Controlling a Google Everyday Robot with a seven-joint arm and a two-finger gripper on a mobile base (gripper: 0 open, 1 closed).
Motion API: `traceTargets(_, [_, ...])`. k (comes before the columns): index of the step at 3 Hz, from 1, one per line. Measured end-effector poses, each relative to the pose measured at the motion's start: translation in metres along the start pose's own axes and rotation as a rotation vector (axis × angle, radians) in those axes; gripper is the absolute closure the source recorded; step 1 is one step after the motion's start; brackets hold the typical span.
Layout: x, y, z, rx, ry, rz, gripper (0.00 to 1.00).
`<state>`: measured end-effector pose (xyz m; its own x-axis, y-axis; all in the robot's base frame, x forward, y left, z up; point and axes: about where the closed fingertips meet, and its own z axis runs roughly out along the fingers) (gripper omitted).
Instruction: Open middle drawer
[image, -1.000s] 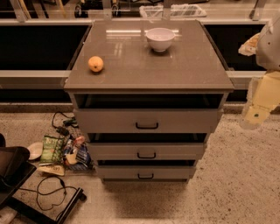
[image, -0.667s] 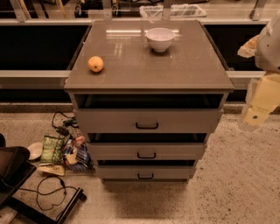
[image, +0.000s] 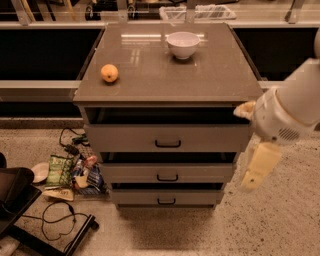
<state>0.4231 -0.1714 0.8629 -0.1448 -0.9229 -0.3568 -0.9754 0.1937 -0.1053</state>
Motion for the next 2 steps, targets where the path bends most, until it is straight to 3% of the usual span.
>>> traceTargets(1, [0.008, 0.022, 0.077, -0.056, -0.079, 0.012, 0.0])
traceTargets(2, [0.014, 0.031, 0.146, -0.063, -0.111, 0.01, 0.0])
